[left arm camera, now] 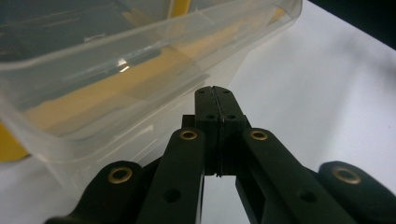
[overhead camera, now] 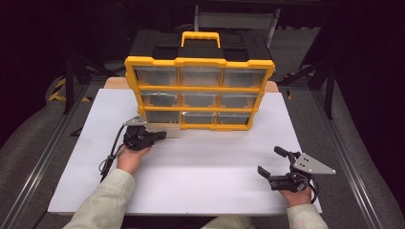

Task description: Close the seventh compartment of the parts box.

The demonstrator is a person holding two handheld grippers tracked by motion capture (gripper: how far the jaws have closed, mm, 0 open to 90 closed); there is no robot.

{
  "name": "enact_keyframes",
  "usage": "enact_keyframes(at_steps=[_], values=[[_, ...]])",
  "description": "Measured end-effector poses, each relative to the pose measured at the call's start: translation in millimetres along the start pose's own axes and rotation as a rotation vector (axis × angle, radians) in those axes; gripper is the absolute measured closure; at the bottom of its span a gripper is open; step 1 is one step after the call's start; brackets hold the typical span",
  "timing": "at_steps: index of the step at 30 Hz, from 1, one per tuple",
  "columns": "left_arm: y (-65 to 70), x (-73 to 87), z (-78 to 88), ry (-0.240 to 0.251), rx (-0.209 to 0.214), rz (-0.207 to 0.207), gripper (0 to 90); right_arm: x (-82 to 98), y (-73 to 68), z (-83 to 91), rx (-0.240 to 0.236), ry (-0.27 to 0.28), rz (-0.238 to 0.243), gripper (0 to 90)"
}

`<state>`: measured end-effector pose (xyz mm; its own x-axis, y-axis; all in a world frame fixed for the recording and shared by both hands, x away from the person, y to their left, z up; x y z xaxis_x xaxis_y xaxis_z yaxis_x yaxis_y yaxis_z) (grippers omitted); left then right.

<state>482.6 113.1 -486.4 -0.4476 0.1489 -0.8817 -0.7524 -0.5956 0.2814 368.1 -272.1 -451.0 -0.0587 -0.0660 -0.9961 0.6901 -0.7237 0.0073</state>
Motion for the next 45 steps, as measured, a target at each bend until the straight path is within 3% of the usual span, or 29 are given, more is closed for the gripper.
enact_keyframes(at_steps=[33, 45], values=[[-26.8, -10.7, -21.7, 0.122, -0.142, 0.079, 89.5, 0.8, -0.6, -0.7, -0.011, -0.004, -0.006, 3.5], [-31.2, -11.6, -25.1, 0.141, -0.192, 0.077, 89.5, 1.7, 0.4, -1.4, -0.013, -0.005, -0.012, 3.5]])
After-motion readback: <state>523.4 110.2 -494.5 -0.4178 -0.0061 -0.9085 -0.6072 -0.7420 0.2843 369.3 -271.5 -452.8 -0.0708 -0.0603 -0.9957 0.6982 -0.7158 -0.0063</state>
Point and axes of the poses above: each handheld gripper's, and its own axes: z roughly backward along the jaws, x roughly out of its underside, y roughly to its right, the point moved 8 cm from there along -z, roughly forward along the jaws, and after that the axes turned 8 degrees about y, right-handed, at the moved point
